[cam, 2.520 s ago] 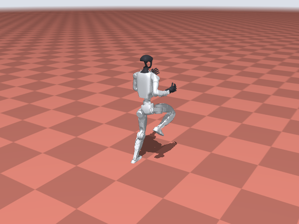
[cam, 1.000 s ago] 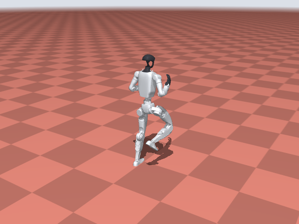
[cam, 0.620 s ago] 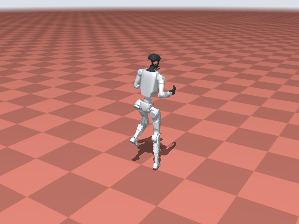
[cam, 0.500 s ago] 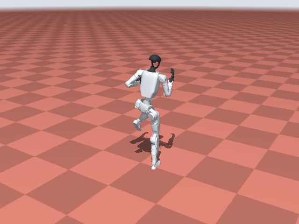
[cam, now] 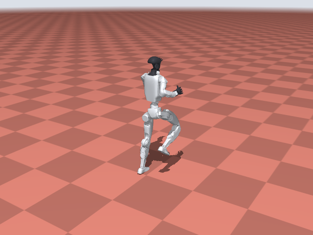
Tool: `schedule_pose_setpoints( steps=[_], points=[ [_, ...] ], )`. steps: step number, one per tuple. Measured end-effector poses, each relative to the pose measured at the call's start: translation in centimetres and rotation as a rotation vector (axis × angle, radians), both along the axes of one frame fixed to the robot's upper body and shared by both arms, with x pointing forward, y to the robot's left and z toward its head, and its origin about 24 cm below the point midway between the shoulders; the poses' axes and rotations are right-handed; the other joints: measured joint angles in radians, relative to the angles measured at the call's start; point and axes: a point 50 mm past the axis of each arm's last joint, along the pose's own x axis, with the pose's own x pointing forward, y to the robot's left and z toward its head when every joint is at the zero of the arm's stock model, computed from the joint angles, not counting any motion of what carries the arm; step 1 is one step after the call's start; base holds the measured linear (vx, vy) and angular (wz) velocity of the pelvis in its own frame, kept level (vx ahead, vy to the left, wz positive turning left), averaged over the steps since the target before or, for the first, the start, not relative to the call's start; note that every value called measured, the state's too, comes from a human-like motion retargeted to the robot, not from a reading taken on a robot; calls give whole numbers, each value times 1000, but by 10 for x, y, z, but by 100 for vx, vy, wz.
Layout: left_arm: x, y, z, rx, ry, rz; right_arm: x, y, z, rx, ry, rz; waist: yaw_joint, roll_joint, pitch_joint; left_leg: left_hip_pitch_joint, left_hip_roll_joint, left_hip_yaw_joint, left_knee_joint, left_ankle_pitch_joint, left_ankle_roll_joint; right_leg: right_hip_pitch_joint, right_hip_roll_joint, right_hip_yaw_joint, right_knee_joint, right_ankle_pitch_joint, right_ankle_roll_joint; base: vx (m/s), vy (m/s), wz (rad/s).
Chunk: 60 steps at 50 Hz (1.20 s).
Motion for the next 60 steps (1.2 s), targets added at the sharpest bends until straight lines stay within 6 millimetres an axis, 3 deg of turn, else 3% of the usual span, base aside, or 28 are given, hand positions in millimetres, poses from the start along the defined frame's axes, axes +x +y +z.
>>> schedule_pose_setpoints(
  steps=[2,3,5,7,9,10,12,15,17,20,22,25,27,29,32,33,35,38,40,42,45,47,49,50,52,55,57,60],
  points=[
    [-7,7,-10,23,24,40,3,5,1,-248,-9,66,-23,2,-24,20,-10,19,28,88,-34,202,25,9,-366,168,45,23,-7,37],
    [-10,9,-20,71,54,55,4,9,-4,-47,43,88,-23,-5,-39,-8,-24,32,130,69,-30,318,46,40,-600,257,51,14,-6,66],
    [-17,13,-34,107,111,26,19,16,-14,72,45,119,-25,-87,42,-61,-106,50,520,-78,34,630,15,131,-1096,487,147,11,-4,65],
    [-17,17,-54,68,214,-24,56,30,-24,161,-29,114,30,-201,112,-206,-208,109,1036,-249,101,870,-94,223,-1552,664,206,7,-4,-18],
    [-15,21,-83,21,369,-42,106,55,-13,273,-175,85,101,-290,125,-430,-258,190,1520,-357,138,939,-208,263,-1757,631,211,0,-5,-67],
    [-16,25,-100,3,464,-41,130,69,4,299,-276,74,139,-318,127,-546,-254,223,1740,-393,137,942,-243,274,-1785,526,196,-6,-6,-97],
    [-31,46,-132,-23,664,-23,154,89,77,403,-585,118,225,-347,150,-751,-246,232,2070,-428,68,920,-267,295,-1768,230,110,-9,-5,-125],
    [-70,82,-168,-36,954,60,129,109,190,586,-1041,349,319,-391,196,-960,-291,207,2280,-437,-15,846,-275,358,-1736,72,-27,-5,0,-97],
    [-93,90,-194,-26,1157,64,100,112,205,594,-1168,419,345,-396,171,-962,-254,179,2204,-409,73,829,-252,352,-1742,165,-25,14,-1,20],
    [-108,87,-217,76,1321,-9,75,103,180,605,-1130,442,380,-412,105,-822,-220,185,1888,-364,205,896,-246,267,-1883,460,109,26,1,57],
    [-116,85,-228,177,1380,-18,71,98,146,617,-956,431,436,-405,94,-600,-208,207,1537,-298,190,927,-237,203,-1873,547,146,24,7,-85],
    [-132,85,-246,162,1442,42,70,91,90,587,-653,363,462,-244,177,-86,-157,155,824,-121,33,985,-106,129,-1558,386,45,13,11,-153],
    [-115,82,-250,64,1376,88,79,88,54,510,-468,294,395,-161,175,95,-97,97,371,-16,-31,690,-19,70,-875,161,38,0,9,-33],
    [-80,75,-241,-37,1232,104,87,79,18,374,-320,186,300,-117,154,143,-49,82,151,-89,-44,385,-14,2,-315,18,45,-9,10,40],
    [-1,35,-182,-61,860,40,94,61,-41,316,-106,15,153,-95,167,118,-39,34,122,-406,44,52,-67,-25,222,-111,88,-21,10,115],
    [22,17,-144,-39,695,5,96,55,-59,347,-52,-81,126,-99,189,88,-50,-1,157,-459,90,-18,-72,-13,309,-129,119,-21,3,94],
    [38,-17,-63,83,354,-36,89,44,-74,384,5,-141,163,-106,159,-58,-57,-2,320,-496,133,-158,-23,23,368,-179,82,-12,-2,-17],
    [10,-27,4,117,9,-35,68,31,-46,248,-16,41,213,-76,76,-41,-38,64,202,-276,79,-139,8,44,171,-127,-27,15,-1,-85],
    [-15,-20,10,14,-89,-110,54,23,-30,134,-5,117,167,-21,18,13,-15,57,72,-64,-4,7,-5,20,-84,-45,-60,29,0,33],
    [-32,-12,3,-47,-117,-182,44,18,-30,232,8,37,98,-2,20,43,-6,54,74,37,-52,239,-22,10,-440,119,-22,26,-4,155],
    [-41,0,-21,-36,-22,-191,38,17,-36,222,32,-9,63,-92,77,2,-85,113,471,-95,35,663,-72,117,-1127,449,111,19,-9,131],
    [-34,-1,-43,-13,121,-251,55,28,-44,249,42,21,99,-206,102,-173,-189,140,974,-249,114,875,-159,259,-1575,616,171,11,-13,38],
    [-23,0,-70,25,295,-290,85,45,-44,298,-3,52,141,-300,109,-400,-240,185,1456,-359,158,946,-252,321,-1761,540,166,3,-13,15],
    [-18,4,-87,47,394,-281,101,54,-38,325,-52,60,168,-330,115,-505,-235,211,1673,-401,162,959,-284,317,-1785,418,151,-4,-12,-20],
    [-19,26,-129,43,629,-159,134,72,9,405,-281,102,223,-345,150,-678,-196,221,2008,-453,122,948,-297,299,-1765,167,84,-11,-10,-61],
    [-58,73,-181,-42,948,2,143,99,122,561,-723,312,267,-334,184,-871,-206,196,2240,-487,49,827,-261,376,-1631,8,-43,-10,0,-73],
    [-88,84,-185,-32,1055,21,121,104,161,620,-914,388,279,-346,138,-904,-207,200,2172,-469,101,775,-255,369,-1610,80,-23,10,5,26],
    [-104,79,-172,118,1104,-16,79,97,165,760,-1026,431,310,-379,62,-782,-168,220,1869,-365,205,855,-267,281,-1788,368,75,23,5,85]
  ],
)
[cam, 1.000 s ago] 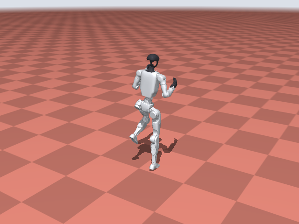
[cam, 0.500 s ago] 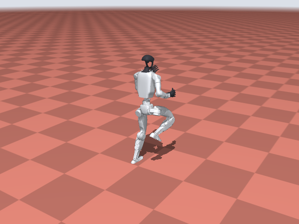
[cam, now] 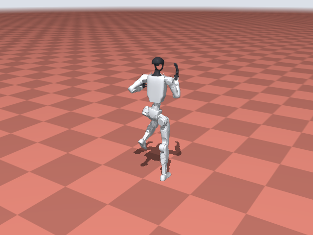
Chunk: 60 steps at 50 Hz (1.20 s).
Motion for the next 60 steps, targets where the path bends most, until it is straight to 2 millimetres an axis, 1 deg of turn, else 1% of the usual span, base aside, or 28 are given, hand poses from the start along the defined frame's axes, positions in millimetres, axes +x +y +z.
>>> schedule_pose_setpoints(
  steps=[3,5,7,8,12,15,18,20,23,26,28,30,31,33,35,38,40,43,45,46,49,50,52,54,55,57,58,60],
  points=[
    [-10,0,-2,25,53,-40,-16,7,-19,-135,30,-37,3,11,-20,294,25,21,-519,169,-46,51,21,-89,-7,114,20,17,13,-30],
    [-14,-2,-10,11,75,-18,-17,16,-42,-316,101,-125,-24,107,20,570,67,-16,-957,267,-132,84,92,-198,169,-3,-75,7,20,-76],
    [3,-6,-12,31,10,-2,-10,14,-72,-491,225,-256,-64,180,38,755,134,-21,-1377,334,-159,-157,119,-278,806,-226,-77,-3,22,7],
    [17,-11,-12,18,-34,1,-10,12,-93,-405,399,-27,-98,215,54,830,164,-15,-1542,334,-181,-255,131,-295,1072,-313,-95,-11,22,73],
    [99,-56,21,-67,-359,7,-6,-33,-178,-451,867,-217,-224,252,99,866,186,-89,-1679,-50,-168,-645,83,-286,1900,-531,-35,-20,20,117],
    [127,-103,108,-94,-767,-81,-21,-67,-212,-353,1080,-304,-330,258,92,649,151,-191,-1438,-167,-67,-822,-5,-281,2153,-597,-29,-16,12,116],
    [102,-99,161,-14,-1080,-47,-35,-74,-192,-441,1026,-234,-334,306,0,656,182,-126,-1545,-16,-117,-863,125,-274,2018,-547,-71,12,-4,-82],
    [83,-85,161,-12,-1145,34,-39,-67,-182,-509,997,-142,-337,344,-66,746,197,-75,-1721,182,-162,-781,228,-270,1781,-463,-85,29,-9,-125],
    [64,-71,142,-55,-1080,35,-45,-65,-183,-548,1041,-78,-367,363,-116,803,175,-109,-1773,376,-217,-490,247,-289,1254,-278,-46,25,-6,7],
    [62,-69,118,-114,-924,-109,-36,-68,-190,-584,1055,-122,-345,238,-119,663,54,-66,-1306,252,-123,-164,169,-191,586,24,91,9,-5,58],
    [66,-66,97,-183,-784,-178,-12,-60,-188,-615,992,-148,-309,141,-83,495,0,15,-818,140,-58,53,87,-69,124,204,92,-7,-6,8],
    [72,-59,68,-217,-617,-157,24,-42,-174,-596,869,-160,-246,74,-48,283,18,77,-346,82,-28,114,20,-10,-19,105,87,-15,-7,-58],
    [74,-50,48,-209,-501,-102,43,-31,-161,-572,813,-196,-202,69,-24,179,42,74,-154,79,-56,116,12,-3,-18,-32,58,-20,-7,-115],
    [64,-28,9,-172,-285,19,68,-4,-105,-450,548,-195,-119,67,28,-19,41,46,152,71,-145,101,2,28,-11,-239,-16,-23,-3,-148],
    [40,-5,-23,-167,-86,116,69,20,-36,-317,251,-139,-54,64,69,-169,-12,17,296,46,-234,35,7,98,59,-336,-107,-18,2,-121],
    [12,2,-32,-190,65,88,40,30,21,-179,-12,-44,-29,35,28,-249,-5,18,220,68,-134,-58,13,81,126,-248,-82,5,-1,51],
    [6,-4,-21,-105,84,-19,15,25,21,-92,-58,31,-21,11,-16,-195,-4,28,44,124,-41,-7,4,4,0,-39,-7,22,-3,158],
    [-8,-2,-18,-25,121,-80,-3,23,-3,-168,-22,37,8,0,-39,104,3,47,-400,217,-48,53,22,-40,-48,152,53,22,3,1],
    [-19,0,-27,-98,133,7,-4,28,-25,-299,43,4,-11,64,-6,397,34,21,-793,308,-140,78,93,-85,92,90,-6,13,9,-139],
    [-14,-3,-31,-126,101,47,-3,28,-40,-358,97,-57,-31,106,11,531,59,-14,-1013,369,-182,-3,146,-118,355,-5,-21,7,9,-115],
    [38,-27,-38,-222,-28,58,6,26,-98,-398,422,31,-121,200,44,786,127,-117,-1534,436,-256,-357,251,-205,1180,-253,-53,-4,7,-19],
    [64,-41,-34,-250,-78,20,7,21,-120,-387,551,71,-157,225,55,840,151,-139,-1638,375,-270,-475,267,-235,1421,-319,-61,-16,8,69],
    [117,-79,7,-283,-287,-58,10,-3,-160,-481,738,-73,-244,244,84,882,170,-162,-1713,96,-233,-696,243,-268,1798,-402,-11,-22,11,135],
    [145,-120,86,-292,-604,-155,0,-38,-191,-481,926,-185,-335,244,113,829,143,-247,-1677,-82,-118,-852,132,-290,2035,-471,9,-24,12,209],
    [144,-137,130,-296,-778,-204,-11,-57,-201,-451,1010,-229,-374,240,122,766,111,-306,-1609,-130,-46,-905,34,-300,2110,-508,-16,-18,12,163],
    [125,-141,194,-309,-1057,-220,-39,-85,-204,-422,1100,-289,-372,245,81,642,67,-315,-1506,-93,2,-971,-125,-319,2110,-553,-157,-2,7,7],
    [112,-135,209,-323,-1158,-186,-52,-92,-201,-425,1122,-295,-345,254,40,636,75,-276,-1552,-33,-11,-989,-118,-322,2052,-540,-209,16,-7,-148],
    [85,-116,210,-304,-1295,-75,-69,-92,-192,-488,1142,-238,-290,275,-35,735,123,-176,-1766,156,-78,-945,61,-305,1831,-403,-218,27,-21,-215]
  ],
)
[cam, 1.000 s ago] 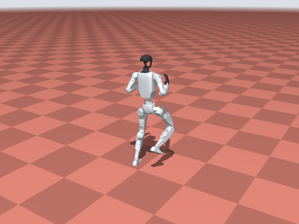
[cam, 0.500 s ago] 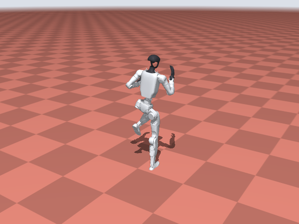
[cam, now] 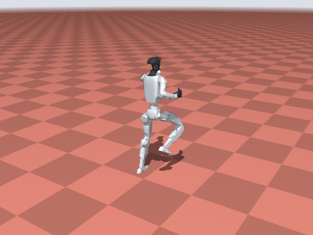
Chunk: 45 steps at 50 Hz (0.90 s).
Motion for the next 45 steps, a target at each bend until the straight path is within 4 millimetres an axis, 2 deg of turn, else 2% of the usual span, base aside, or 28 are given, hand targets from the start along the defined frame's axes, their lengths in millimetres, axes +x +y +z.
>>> schedule_pose_setpoints(
  steps=[2,3,4,5,7,8,10,12,14,15,17,19,20,21,23,25,26,28,30,32,33,35,37,38,40,42,43,45],
  points=[
    [-23,15,-18,62,-45,121,-4,8,7,-12,29,126,13,35,-62,65,49,58,-136,212,-121,141,223,54,-351,189,42,25,-26,-119],
    [-32,20,-27,107,-42,129,-5,11,9,-14,43,164,-3,43,-70,78,52,49,-137,270,-159,260,269,80,-552,265,66,23,-20,43],
    [-38,22,-35,144,-17,106,-5,14,8,-14,50,175,-25,28,-56,87,27,37,-76,270,-151,414,260,94,-773,326,94,22,-14,144],
    [-42,24,-43,176,18,66,-5,16,6,-13,52,172,-49,1,-30,95,-12,23,14,241,-119,586,223,101,-1005,381,124,17,-9,174],
    [-37,21,-59,233,132,27,10,23,3,-5,-4,139,-35,-107,15,-54,-118,88,514,46,31,869,80,108,-1469,529,190,6,-6,129],
    [-30,19,-68,261,201,23,25,27,4,-3,-54,126,-6,-146,14,-202,-145,134,825,-50,96,925,17,113,-1628,588,217,-5,-6,46],
    [-16,24,-95,309,383,1,59,37,15,22,-184,91,94,-196,39,-462,-129,198,1373,-180,122,986,-55,139,-1780,509,254,-13,-10,-36],
    [-4,43,-137,309,651,-11,99,56,47,71,-399,72,206,-221,103,-668,-77,224,1780,-230,54,1008,-88,190,-1814,257,247,-21,-10,-118],
    [-12,80,-192,225,978,24,129,86,111,118,-697,133,268,-239,167,-847,-61,191,2035,-251,-54,970,-83,257,-1778,100,159,-24,-12,-138],
    [-25,102,-220,146,1140,43,135,102,149,142,-854,190,276,-251,191,-927,-73,170,2110,-261,-101,924,-75,293,-1719,52,103,-17,-9,-72],
    [-56,124,-261,-60,1359,12,126,120,198,213,-1057,272,249,-296,169,-1032,-93,168,2103,-258,-66,833,-81,293,-1633,69,100,-1,-7,40],
    [-72,125,-278,-152,1443,-46,109,123,207,313,-1122,283,239,-337,116,-1045,-92,188,1982,-204,33,874,-94,210,-1773,238,162,18,-11,145],
    [-75,123,-280,-146,1454,-80,100,120,203,365,-1127,275,246,-358,90,-1024,-92,201,1893,-163,77,914,-96,160,-1870,355,198,23,-12,125],
    [-75,121,-279,-99,1447,-110,94,116,195,386,-1110,275,264,-382,74,-956,-97,226,1764,-122,90,934,-99,140,-1919,464,239,22,-9,74],
    [-76,114,-282,-39,1442,-156,90,113,177,386,-1021,311,295,-406,44,-794,-126,254,1462,-43,81,941,-93,125,-1930,583,280,18,-1,-27],
    [-78,102,-288,-7,1452,-173,88,117,149,258,-909,322,322,-364,27,-580,-161,214,1089,33,30,915,-47,114,-1770,517,228,14,5,-113],
    [-74,96,-289,16,1439,-171,90,112,136,256,-838,334,331,-322,29,-457,-157,165,880,80,-1,830,-7,104,-1506,417,219,13,5,-132],
    [-60,87,-285,72,1408,-156,93,108,104,251,-680,328,345,-228,65,-187,-143,57,451,204,-58,674,71,89,-962,242,197,12,2,-101],
    [-38,79,-272,136,1350,-162,94,105,70,199,-526,278,326,-100,123,84,-59,-21,86,281,-132,561,168,43,-488,101,143,5,0,-23],
    [-5,55,-246,176,1193,-248,93,97,40,106,-415,208,253,-30,141,182,7,-16,-24,53,-142,378,182,-3,-68,-15,141,-7,4,75],
    [13,38,-222,185,1065,-296,91,90,26,53,-374,153,201,-20,146,180,16,-29,-26,-92,-115,273,165,-11,111,-55,165,-15,3,157],
    [39,-1,-149,221,725,-370,78,68,-2,-14,-281,-5,88,-33,174,94,-16,-132,78,-285,3,115,107,-2,357,-111,229,-17,-2,217],
    [34,-34,-63,297,344,-393,47,40,-23,-7,-155,-141,33,-55,169,-45,-64,-205,251,-318,64,27,57,18,408,-112,233,-3,-8,138],
    [24,-41,-29,322,184,-378,28,29,-28,-13,-97,-166,28,-58,147,-66,-65,-195,261,-288,55,11,50,27,376,-92,207,16,-8,-2],
    [2,-35,11,323,-34,-300,0,14,-22,-208,-18,-52,16,-45,83,-5,-38,-139,134,-164,18,40,74,37,221,-41,142,31,-9,-90],
    [-13,-20,15,243,-108,-264,-14,10,-9,-151,54,41,-42,1,21,80,1,-109,-25,31,-55,161,132,29,-55,-1,111,38,-14,-51],
    [-18,-13,9,209,-113,-250,-19,7,-6,-177,110,97,-77,19,-5,98,11,-100,-63,120,-93,240,152,28,-224,29,115,35,-15,18],
    [-24,-1,-3,143,-96,-228,-28,3,-10,-142,162,65,-117,19,-20,102,-5,-48,-25,184,-107,438,142,41,-613,133,162,29,-14,56]
  ],
)
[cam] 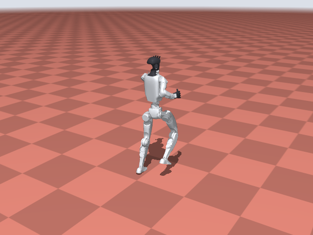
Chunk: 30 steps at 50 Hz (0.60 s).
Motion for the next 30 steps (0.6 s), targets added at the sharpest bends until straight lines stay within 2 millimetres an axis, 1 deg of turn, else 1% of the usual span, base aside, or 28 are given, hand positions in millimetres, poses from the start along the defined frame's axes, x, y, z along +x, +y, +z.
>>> schedule_pose_setpoints(
  steps=[1,2,3,5,6,7,8,9,10,11,12,13,14,15,16,17,18,19,20,21,22,23,25,26,27,28,29,30],
  points=[
    [1,3,-9,19,35,23,0,-1,-9,10,21,-30,12,-38,12,-27,-33,49,135,-54,44,119,-29,26,-225,95,42,19,-13,42],
    [3,7,-19,44,78,50,3,0,-18,23,37,-51,25,-73,25,-73,-63,92,309,-118,87,240,-55,63,-463,200,70,9,-11,11],
    [6,12,-33,81,137,85,11,2,-28,34,42,-56,41,-99,42,-158,-89,123,557,-204,127,366,-72,120,-728,322,72,3,-10,-9],
    [15,20,-67,94,318,106,40,12,-44,65,30,-52,84,-173,57,-391,-175,159,1091,-354,189,512,-159,238,-1074,482,120,-3,-9,-27],
    [21,25,-87,87,438,118,62,24,-44,91,-36,-58,119,-195,75,-517,-193,172,1334,-403,180,540,-194,248,-1120,399,126,-7,-9,-48],
    [25,32,-110,80,565,137,86,37,-38,117,-118,-58,158,-212,95,-639,-203,185,1562,-448,163,562,-223,253,-1154,296,126,-11,-9,-75],
    [26,42,-137,75,707,168,109,51,-22,149,-235,-55,208,-222,122,-753,-195,197,1760,-483,131,575,-243,246,-1165,154,114,-13,-10,-97],
    [22,56,-163,68,847,221,132,65,5,199,-381,-37,250,-232,148,-862,-181,201,1919,-507,97,570,-253,254,-1169,50,89,-15,-10,-114],
    [14,72,-189,61,984,285,152,79,40,264,-539,-6,290,-240,174,-969,-165,201,2057,-526,62,555,-258,269,-1169,-36,56,-15,-9,-111],
    [-1,93,-210,49,1111,345,166,91,79,331,-692,45,306,-249,189,-1044,-149,193,2115,-529,51,515,-250,302,-1134,-63,13,-11,-6,-93],
    [-18,110,-228,46,1226,392,170,100,116,398,-830,92,321,-258,195,-1106,-134,189,2150,-530,54,477,-242,327,-1103,-72,-21,-3,-2,-53],
    [-35,122,-240,58,1325,407,167,105,145,461,-942,117,333,-267,182,-1140,-119,189,2139,-524,87,445,-236,335,-1080,-44,-34,8,0,-2],
    [-47,127,-246,104,1394,399,157,103,161,513,-1024,123,354,-280,156,-1148,-112,197,2093,-515,131,443,-238,317,-1111,23,-23,19,2,50],
    [-55,128,-249,165,1449,378,144,99,172,558,-1092,119,381,-295,122,-1143,-107,208,2029,-504,181,455,-245,286,-1169,111,1,28,2,71],
    [-58,125,-248,249,1469,346,130,93,174,587,-1133,107,413,-318,95,-1093,-109,227,1925,-483,206,482,-254,251,-1235,221,40,31,2,60],
    [-60,123,-247,317,1489,315,118,90,176,639,-1149,125,440,-337,74,-1028,-108,243,1808,-453,219,506,-258,216,-1284,317,73,31,4,13],
    [-64,122,-247,356,1508,289,108,92,175,743,-1115,206,456,-346,63,-935,-102,256,1669,-406,208,523,-255,185,-1298,385,92,28,7,-44],
    [-68,121,-248,372,1524,278,103,95,172,746,-1094,258,460,-330,63,-823,-88,256,1510,-340,177,539,-235,149,-1269,399,78,25,10,-97],
    [-72,121,-249,376,1539,277,99,99,169,700,-1077,297,457,-303,67,-701,-71,248,1341,-264,137,553,-208,112,-1220,388,46,20,14,-132],
    [-75,118,-252,390,1549,279,97,102,158,610,-1048,299,446,-235,86,-540,-35,221,1139,-178,72,554,-153,86,-1055,297,-8,16,16,-133],
    [-75,115,-255,404,1549,285,95,103,147,547,-1000,304,432,-186,94,-405,-10,196,937,-93,23,499,-112,68,-819,200,-35,12,16,-105],
    [-68,111,-257,416,1527,298,96,103,133,533,-923,308,414,-171,78,-322,-8,176,736,-10,5,332,-100,65,-442,89,-7,9,14,-63],
    [-45,100,-259,404,1471,289,98,102,100,443,-754,275,364,-103,105,-101,28,138,328,94,-48,127,-31,51,112,-65,-14,1,14,-25],
    [-27,90,-259,359,1425,258,100,99,80,391,-666,235,334,-68,118,-31,55,137,214,14,-58,21,-14,28,341,-121,-11,-7,19,1],
    [-7,78,-254,317,1360,226,101,93,61,341,-581,186,302,-37,132,22,76,137,127,-85,-61,-86,-9,7,554,-171,-4,-13,23,31],
    [18,63,-241,271,1259,197,101,84,41,296,-502,114,266,-17,150,41,85,139,93,-222,-51,-194,-27,-7,737,-207,12,-17,23,83],
    [43,47,-216,226,1127,175,98,72,22,267,-428,27,221,-1,180,32,83,121,101,-323,-23,-275,-53,-13,872,-236,36,-20,23,142],
    [64,30,-182,180,980,150,94,59,5,246,-358,-70,172,13,216,9,77,92,130,-406,13,-342,-83,-14,984,-261,62,-16,15,184]
  ],
)
